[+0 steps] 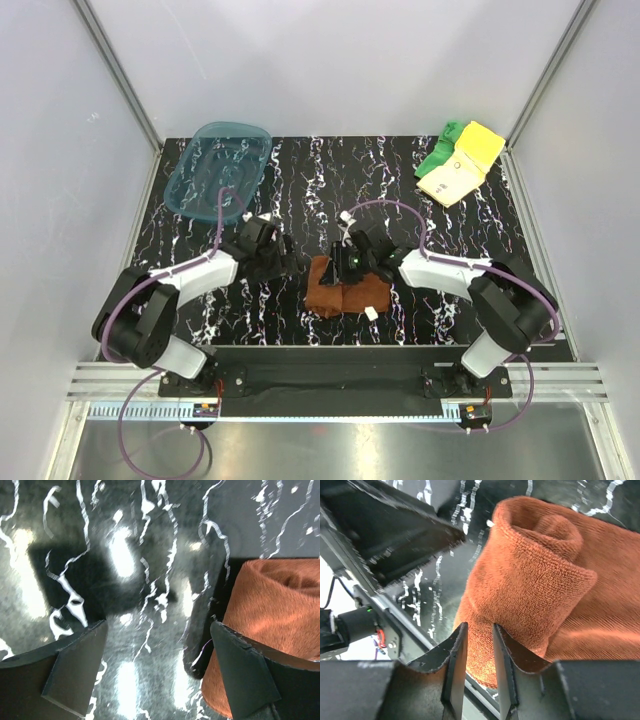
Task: Roll the towels
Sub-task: Roll the towel
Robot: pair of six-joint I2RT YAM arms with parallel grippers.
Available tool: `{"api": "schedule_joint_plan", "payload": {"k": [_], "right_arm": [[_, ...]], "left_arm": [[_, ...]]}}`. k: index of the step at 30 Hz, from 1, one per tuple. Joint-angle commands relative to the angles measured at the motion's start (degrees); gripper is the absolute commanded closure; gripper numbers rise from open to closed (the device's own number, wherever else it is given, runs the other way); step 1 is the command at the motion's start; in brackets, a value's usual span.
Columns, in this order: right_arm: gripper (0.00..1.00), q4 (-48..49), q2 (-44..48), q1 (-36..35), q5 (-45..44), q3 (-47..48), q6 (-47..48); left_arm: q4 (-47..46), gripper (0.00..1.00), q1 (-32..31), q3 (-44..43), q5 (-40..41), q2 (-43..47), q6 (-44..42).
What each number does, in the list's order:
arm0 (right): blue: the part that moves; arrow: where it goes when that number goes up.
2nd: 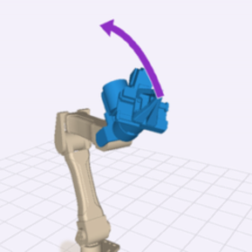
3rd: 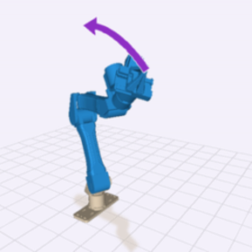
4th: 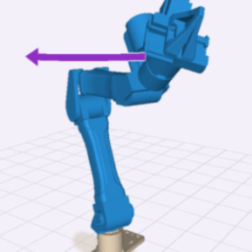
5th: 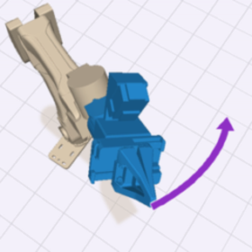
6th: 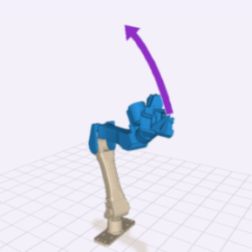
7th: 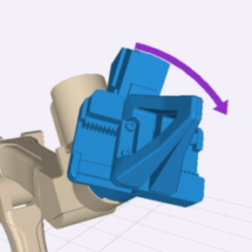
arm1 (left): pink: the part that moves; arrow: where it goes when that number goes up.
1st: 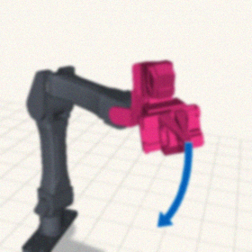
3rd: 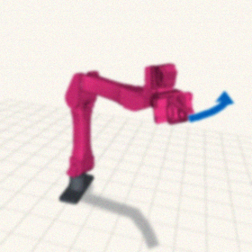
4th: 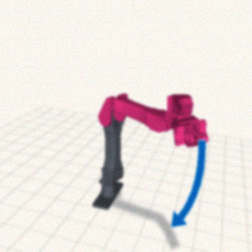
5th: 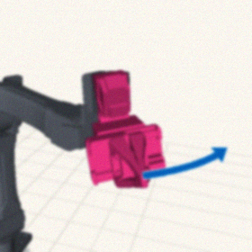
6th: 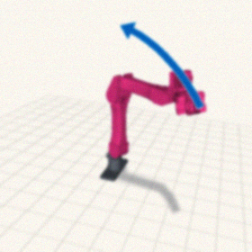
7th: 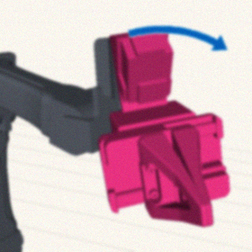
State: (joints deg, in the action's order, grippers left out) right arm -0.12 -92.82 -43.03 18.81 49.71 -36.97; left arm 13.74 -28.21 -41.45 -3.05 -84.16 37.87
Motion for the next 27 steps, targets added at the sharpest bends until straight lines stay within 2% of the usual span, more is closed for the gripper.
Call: {"api": "schedule_joint_plan", "payload": {"k": [1, 9, 18, 27], "right_arm": [[0.66, -2.34, 3.34, 0.57, -3.69, -1.46, 1.99], [0.67, -2.34, 6.15, 0.75, -5.62, -5.50, 1.20], [0.67, -4.62, 8.53, 2.24, -8.08, -6.38, 1.64], [0.69, -4.19, 8.27, 6.55, -7.21, -7.79, 1.46]], "left_arm": [[-2.75, 0.08, 0.08, -0.30, -2.22, -2.50, 0.63], [-3.72, 0.09, -3.86, -1.52, -2.14, -5.92, 1.15], [0.58, 0.10, -8.44, -3.99, 1.47, -9.62, 2.03], [2.08, 0.10, -10.73, -4.07, 0.94, -7.87, 4.06]]}}
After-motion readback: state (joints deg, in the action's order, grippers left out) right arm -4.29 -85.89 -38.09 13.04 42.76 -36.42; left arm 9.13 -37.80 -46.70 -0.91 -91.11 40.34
